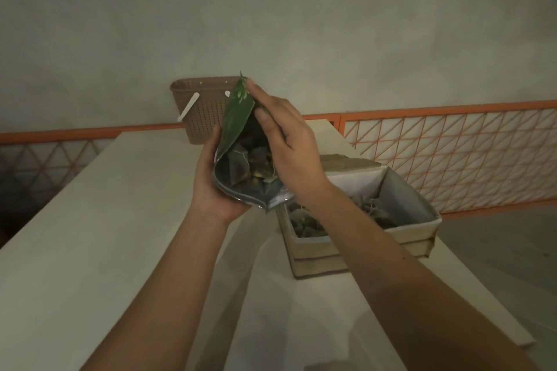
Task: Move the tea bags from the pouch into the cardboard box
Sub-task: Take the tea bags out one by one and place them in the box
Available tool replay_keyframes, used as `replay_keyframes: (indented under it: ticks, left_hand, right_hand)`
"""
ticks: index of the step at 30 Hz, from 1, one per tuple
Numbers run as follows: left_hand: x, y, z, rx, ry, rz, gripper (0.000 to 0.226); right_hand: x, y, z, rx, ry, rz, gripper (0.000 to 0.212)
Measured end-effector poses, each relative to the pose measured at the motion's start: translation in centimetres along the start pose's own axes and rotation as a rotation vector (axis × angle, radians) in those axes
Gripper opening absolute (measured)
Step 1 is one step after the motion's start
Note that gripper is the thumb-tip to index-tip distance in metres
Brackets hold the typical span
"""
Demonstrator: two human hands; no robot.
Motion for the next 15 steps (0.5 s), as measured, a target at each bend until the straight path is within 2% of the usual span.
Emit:
replay_keyframes:
  ticks: [3,8,12,15]
  left_hand:
    - [0.8,0.0,-0.2,-0.002,-0.007,0.029,0.059]
    - [0.1,0.2,0.7,-0.076,0.018,-0.037,0.051]
    - [1.6,0.1,-0.8,-0.032,0.004,-0.014,0.049]
    - [2.1,0.3,-1.2,-0.025,-0.011,0.004,0.054]
  right_hand:
    - [-0.4,0.1,0.8,-0.050,-0.032,-0.038,0.037]
    - [-0.3,0.5,-1.2,0.081,-0.060,-0.035,0.036]
    - [-1.1,1.4,0.8,-0.058,-0.057,-0.088,0.037]
    - [-1.3,1.4,1.2,-0.090,-0.049,-0.135,0.038]
Point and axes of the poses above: each hand's wrist, its own y-axis away from the middle knuckle, its own x-axis out of the back of the hand, z = x × y, the point moved 10 cm from there along -y, towards the middle knuckle, and after that the axes turned 5 degrees about -y, right-handed, at the moved point
